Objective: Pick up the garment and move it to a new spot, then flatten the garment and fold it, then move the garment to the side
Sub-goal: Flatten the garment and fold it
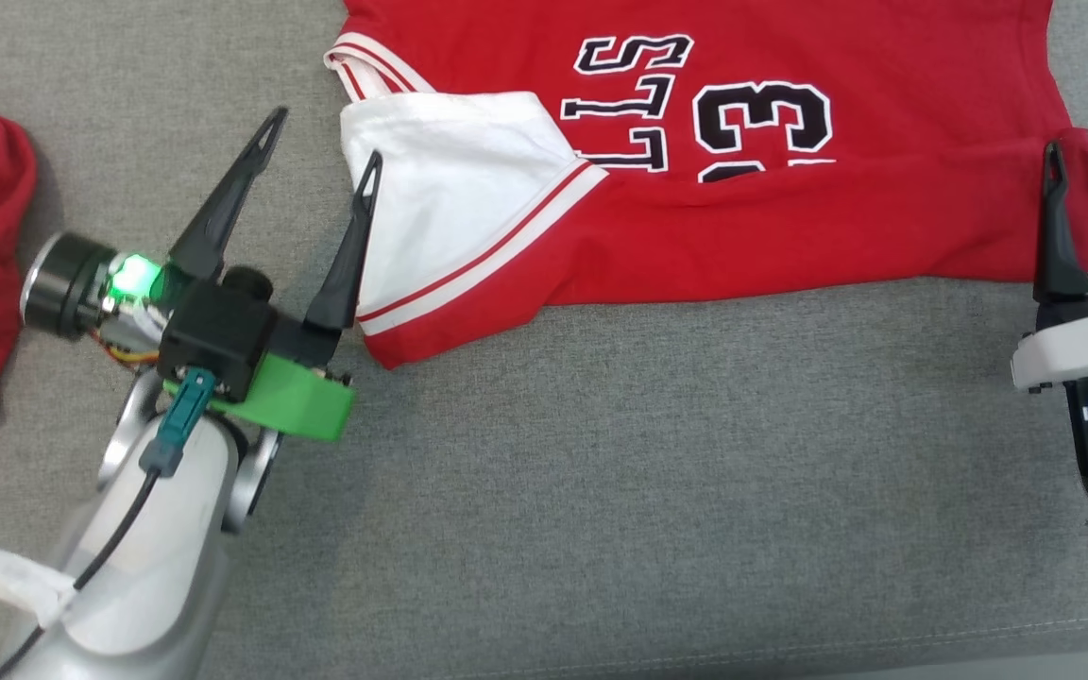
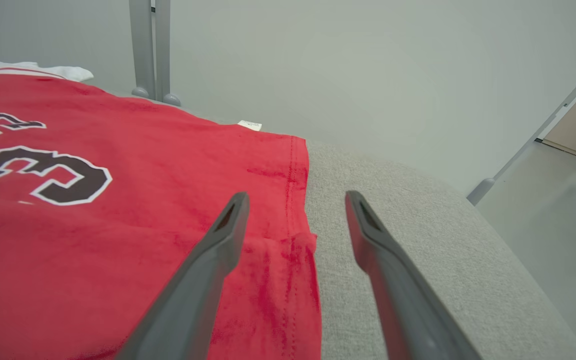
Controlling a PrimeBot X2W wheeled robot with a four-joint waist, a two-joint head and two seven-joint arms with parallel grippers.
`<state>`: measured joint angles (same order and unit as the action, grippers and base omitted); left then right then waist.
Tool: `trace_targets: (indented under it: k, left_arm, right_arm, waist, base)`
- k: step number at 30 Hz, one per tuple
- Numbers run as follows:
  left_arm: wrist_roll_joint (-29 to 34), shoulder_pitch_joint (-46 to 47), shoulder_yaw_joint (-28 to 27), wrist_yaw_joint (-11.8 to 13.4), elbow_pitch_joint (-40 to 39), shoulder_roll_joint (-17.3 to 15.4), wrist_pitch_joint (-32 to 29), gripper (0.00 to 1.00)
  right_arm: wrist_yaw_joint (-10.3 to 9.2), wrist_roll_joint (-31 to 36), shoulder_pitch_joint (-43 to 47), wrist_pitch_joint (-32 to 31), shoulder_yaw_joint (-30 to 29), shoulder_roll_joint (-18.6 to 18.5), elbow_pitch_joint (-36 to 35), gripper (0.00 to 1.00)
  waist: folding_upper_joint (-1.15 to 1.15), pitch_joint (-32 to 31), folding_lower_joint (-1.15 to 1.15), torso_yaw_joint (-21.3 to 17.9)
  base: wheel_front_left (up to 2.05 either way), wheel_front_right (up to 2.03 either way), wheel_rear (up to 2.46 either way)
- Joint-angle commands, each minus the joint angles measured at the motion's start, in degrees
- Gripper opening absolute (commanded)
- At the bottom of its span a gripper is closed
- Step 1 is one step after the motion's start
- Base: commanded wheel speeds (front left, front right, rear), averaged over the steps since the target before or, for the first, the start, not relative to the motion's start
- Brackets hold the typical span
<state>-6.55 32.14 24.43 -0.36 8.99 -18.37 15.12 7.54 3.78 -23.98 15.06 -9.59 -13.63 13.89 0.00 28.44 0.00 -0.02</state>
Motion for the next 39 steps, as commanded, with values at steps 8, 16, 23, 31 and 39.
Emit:
trace_targets:
  k: [8,16,23,31,39]
  left_arm:
    - [-9.63,-14.73,-3.67,-1.35,-0.64,3.59,0.02,1.00]
    - [-14.25,-17.01,-3.29,-2.73,6.55,6.97,-1.52,1.00]
    - [-15.37,-14.96,-2.74,-3.40,10.90,7.18,-3.81,0.44]
    - [-13.94,-15.69,-1.99,-3.49,10.12,5.03,-2.89,0.00]
    - [-12.47,-15.92,-1.38,-2.62,6.59,3.20,-3.44,0.00]
  right_arm:
    - [-0.09,-0.79,6.81,0.16,-1.85,1.07,-3.95,1.00]
    - [-0.10,-1.32,7.35,0.16,-0.26,1.97,-3.27,1.00]
    - [-0.09,-2.05,6.61,0.16,0.81,1.40,-2.83,1.00]
    - [-0.10,-8.58,5.17,0.17,4.41,0.04,5.61,1.00]
    - [-0.09,-15.83,0.85,0.17,6.10,-2.04,16.09,1.00]
  waist:
    - [0.00,-3.91,0.00,-0.27]
    - [0.00,-4.98,0.00,-1.73]
    - [0.00,-4.19,0.00,-2.80]
    - [0.00,-4.32,0.00,-2.49]
    - [0.00,-4.04,0.00,-1.21]
  base:
    - [0.00,0.00,0.00]
    - [0.00,0.00,0.00]
    - [0.00,0.00,0.00]
    - [0.00,0.00,0.00]
    - [0.00,0.00,0.00]
